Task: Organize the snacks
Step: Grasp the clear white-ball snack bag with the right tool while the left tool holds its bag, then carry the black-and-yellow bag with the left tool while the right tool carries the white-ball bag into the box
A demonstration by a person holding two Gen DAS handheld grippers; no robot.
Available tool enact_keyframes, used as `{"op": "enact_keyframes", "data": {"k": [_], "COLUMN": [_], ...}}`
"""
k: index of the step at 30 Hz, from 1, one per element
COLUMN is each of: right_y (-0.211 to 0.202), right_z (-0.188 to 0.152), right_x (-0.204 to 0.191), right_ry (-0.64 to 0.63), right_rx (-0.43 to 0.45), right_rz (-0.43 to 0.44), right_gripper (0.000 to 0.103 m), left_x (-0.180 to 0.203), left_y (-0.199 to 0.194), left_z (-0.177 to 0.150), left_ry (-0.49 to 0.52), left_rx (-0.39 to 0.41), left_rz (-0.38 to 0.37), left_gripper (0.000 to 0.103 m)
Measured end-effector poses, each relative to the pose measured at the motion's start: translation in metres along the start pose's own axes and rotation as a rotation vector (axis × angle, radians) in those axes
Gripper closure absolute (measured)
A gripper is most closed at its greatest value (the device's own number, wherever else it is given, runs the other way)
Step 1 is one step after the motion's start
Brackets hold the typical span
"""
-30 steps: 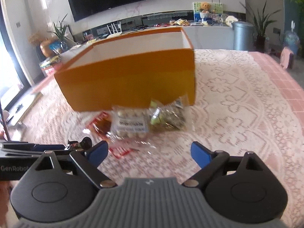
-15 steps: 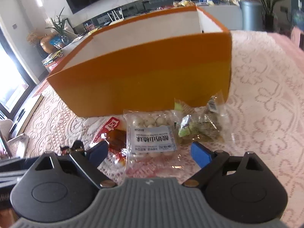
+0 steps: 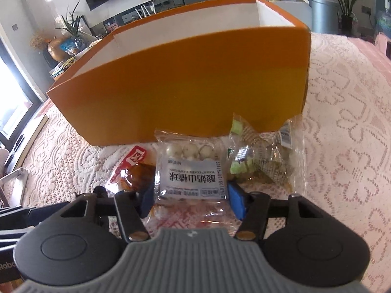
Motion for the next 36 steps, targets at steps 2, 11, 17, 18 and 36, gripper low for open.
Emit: {"op": "enact_keyframes", "data": {"k": [2, 11, 17, 18, 36], "right_y": [-0.001, -0.040, -0.071, -0.077, -0.164], "right_z": [0.000, -0.004, -0.018, -0.019, -0.006], "right_x": [-0.001, -0.004, -0.006, -0.006, -0.003], "right_ry": [-0.009, -0.058, -0.071, -0.076, -0.123], "right_rx": [-0.002, -0.007, -0.011, -0.008, 0.129], "right_rz": [0.003, 0.014, 0.038, 0.039, 0.032], "right_gripper": [0.044, 0.045, 0.045, 0.045, 0.045], "left_x": [-0.001, 0.004, 0.011, 0.012, 0.047], "left_y": [0.000, -0.009, -0.022, -0.024, -0.078], "left_z": [0.000, 0.001, 0.002, 0.002, 0.026], "left_ry": [0.005, 0.028, 0.054, 0.056, 0.131], "left_rx": [-0.003, 0.008, 0.017, 0.020, 0.133], "left_rz": [0.009, 0.025, 0.028, 0.030, -0.008], "left_gripper": [0.051, 0.051, 0.051, 0.051, 0.051]}}
Point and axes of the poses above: each gripper's, at about its wrist camera, not at the fingertips, and y roughly the way its jaws point, x to its right, z to its top, the point moved 4 cm from there along y, roughly the way its jaws point, and after that the axes turned 15 degrees about x, right-handed, at the moved point
